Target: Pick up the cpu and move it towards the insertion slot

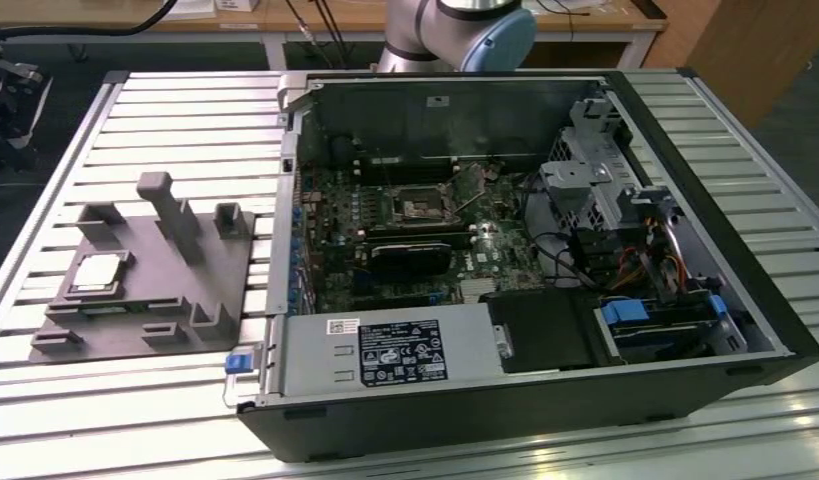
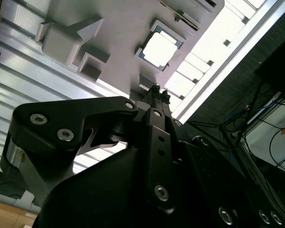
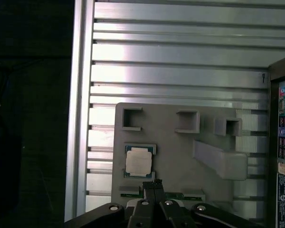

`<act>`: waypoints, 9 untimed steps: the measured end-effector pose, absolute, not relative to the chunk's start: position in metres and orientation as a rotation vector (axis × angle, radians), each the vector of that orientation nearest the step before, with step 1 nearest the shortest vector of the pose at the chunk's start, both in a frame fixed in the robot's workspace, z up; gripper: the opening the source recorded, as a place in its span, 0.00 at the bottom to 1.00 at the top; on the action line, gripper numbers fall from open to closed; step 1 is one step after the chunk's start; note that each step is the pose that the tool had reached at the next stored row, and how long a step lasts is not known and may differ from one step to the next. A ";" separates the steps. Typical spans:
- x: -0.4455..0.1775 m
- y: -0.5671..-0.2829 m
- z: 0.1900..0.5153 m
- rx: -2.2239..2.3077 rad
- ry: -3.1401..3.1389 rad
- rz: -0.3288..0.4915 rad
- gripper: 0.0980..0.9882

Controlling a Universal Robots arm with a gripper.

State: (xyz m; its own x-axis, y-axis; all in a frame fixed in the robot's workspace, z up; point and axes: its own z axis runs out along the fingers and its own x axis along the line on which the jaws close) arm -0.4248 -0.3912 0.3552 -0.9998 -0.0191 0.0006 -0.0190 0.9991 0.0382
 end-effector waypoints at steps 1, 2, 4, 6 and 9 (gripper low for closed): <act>-0.426 -0.391 0.355 0.030 -3.140 -0.060 0.01; -0.428 -0.391 0.355 0.030 -3.140 -0.060 0.01; -0.431 -0.391 0.355 0.030 -3.140 -0.060 0.01; -0.434 -0.391 0.354 0.030 -3.140 -0.060 0.01; -0.436 -0.391 0.353 0.030 -3.140 -0.060 0.01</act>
